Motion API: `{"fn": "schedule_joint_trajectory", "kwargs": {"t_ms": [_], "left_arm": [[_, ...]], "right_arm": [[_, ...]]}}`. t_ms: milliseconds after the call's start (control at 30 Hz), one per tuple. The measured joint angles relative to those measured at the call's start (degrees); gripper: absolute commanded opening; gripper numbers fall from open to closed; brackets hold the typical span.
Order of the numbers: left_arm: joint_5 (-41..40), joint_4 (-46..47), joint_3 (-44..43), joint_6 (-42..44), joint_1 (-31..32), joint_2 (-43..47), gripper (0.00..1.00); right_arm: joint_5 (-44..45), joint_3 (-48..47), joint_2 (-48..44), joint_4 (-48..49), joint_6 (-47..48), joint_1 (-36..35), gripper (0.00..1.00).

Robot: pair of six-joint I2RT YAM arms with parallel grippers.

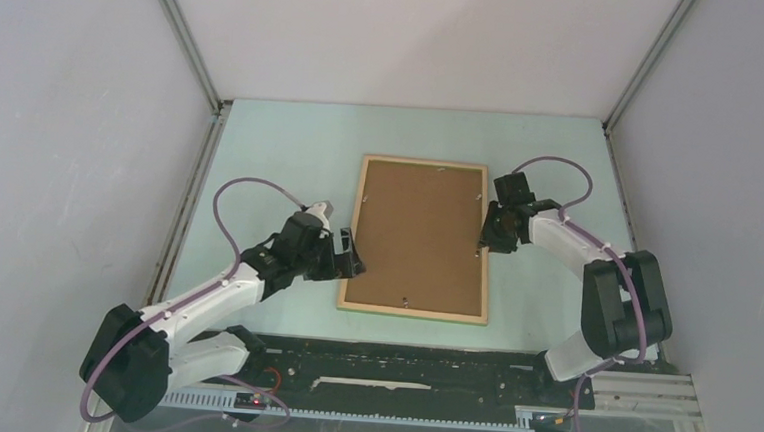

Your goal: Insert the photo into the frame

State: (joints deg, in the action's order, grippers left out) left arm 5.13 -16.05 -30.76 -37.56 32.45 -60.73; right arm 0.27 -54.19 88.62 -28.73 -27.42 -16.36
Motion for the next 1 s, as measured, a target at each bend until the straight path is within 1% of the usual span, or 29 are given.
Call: {"fn": "schedule_joint_trajectory", "kwargs": {"t_ms": [333, 533, 700, 767, 867, 1000], "left_arm": [[0.0, 2.2, 0.1, 0.0, 0.0, 0.6, 0.96], [0.0, 3.6, 0.3, 0.0, 0.0, 0.8, 0.96], [0.0, 4.9, 1.9, 0.0, 0.0, 0.9, 0.96], [0.0, 5.1, 2.5, 0.0, 0.0, 0.9, 0.96], [0.0, 5.1, 3.0, 0.0, 0.0, 1.4, 0.96], [0.0, 5.5, 3.0, 0.0, 0.0, 1.8, 0.96]], "right_arm": [[4.4, -0.5, 3.6, -1.9, -1.5, -2.8, 0.38], [5.8, -1.8, 5.5, -2.4, -2.1, -3.2, 0.37], [7.6, -2.5, 6.5, -2.2, -2.5, -3.4, 0.27], [8.3, -2.6, 6.6, -2.3, -2.5, -3.7, 0.25], [9.1, -2.6, 6.6, -2.4, -2.4, -4.2, 0.26], [10.0, -3.0, 6.6, -3.0, -2.4, -4.7, 0.32]]}}
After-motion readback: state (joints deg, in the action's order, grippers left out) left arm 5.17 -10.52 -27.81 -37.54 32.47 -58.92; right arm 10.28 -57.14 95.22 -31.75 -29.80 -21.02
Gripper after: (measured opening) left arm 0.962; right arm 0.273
